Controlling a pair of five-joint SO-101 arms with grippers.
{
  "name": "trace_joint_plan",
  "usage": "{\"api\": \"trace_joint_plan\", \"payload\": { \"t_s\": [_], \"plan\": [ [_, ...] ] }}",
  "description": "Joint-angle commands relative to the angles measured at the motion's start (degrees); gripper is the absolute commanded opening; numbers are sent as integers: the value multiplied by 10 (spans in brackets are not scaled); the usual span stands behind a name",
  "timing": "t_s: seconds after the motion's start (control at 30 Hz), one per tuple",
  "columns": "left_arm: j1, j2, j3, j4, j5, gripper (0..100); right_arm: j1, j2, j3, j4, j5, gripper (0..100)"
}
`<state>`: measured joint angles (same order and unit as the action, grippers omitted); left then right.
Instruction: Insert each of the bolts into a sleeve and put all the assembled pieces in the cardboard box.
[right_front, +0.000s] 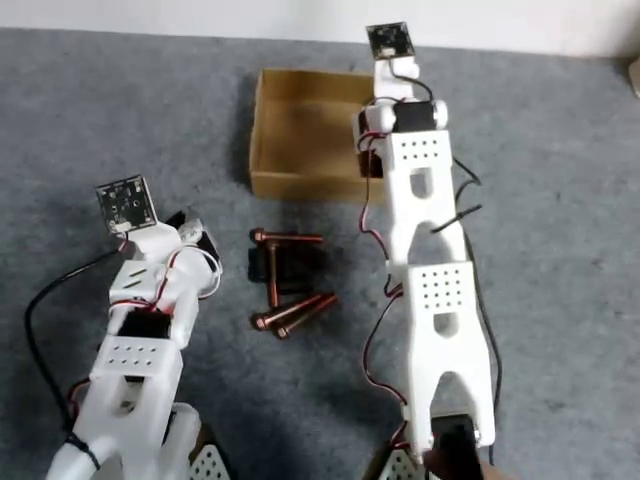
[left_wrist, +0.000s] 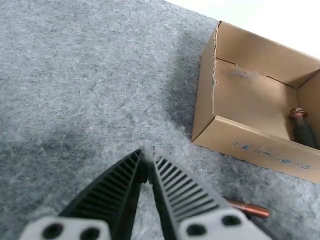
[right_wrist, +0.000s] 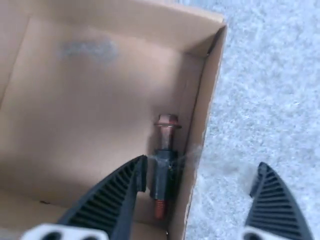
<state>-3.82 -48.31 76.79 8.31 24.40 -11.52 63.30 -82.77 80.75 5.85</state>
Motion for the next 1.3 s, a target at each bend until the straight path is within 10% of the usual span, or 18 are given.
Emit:
{"api": "trace_joint_plan", "payload": {
  "t_s": [0.0, 0.27, 0.73, 1.07, 1.27],
  "plan": [
    [-2, 2, -30, -9, 4, 7, 3, -34, -73, 32, -6, 301],
    [17, -1, -36, 22, 3, 7, -19, -123, -190, 206, -7, 300],
    [9, -1, -53, 62, -78, 7, -15, -543, -98, 205, -55, 300],
    [9, -1, -53, 63, -85, 8, -61, -1032, 572, 199, -55, 300],
    [7, -2, -78, 116, -85, 8, -72, -1250, 1089, 27, -50, 300]
  ]
}}
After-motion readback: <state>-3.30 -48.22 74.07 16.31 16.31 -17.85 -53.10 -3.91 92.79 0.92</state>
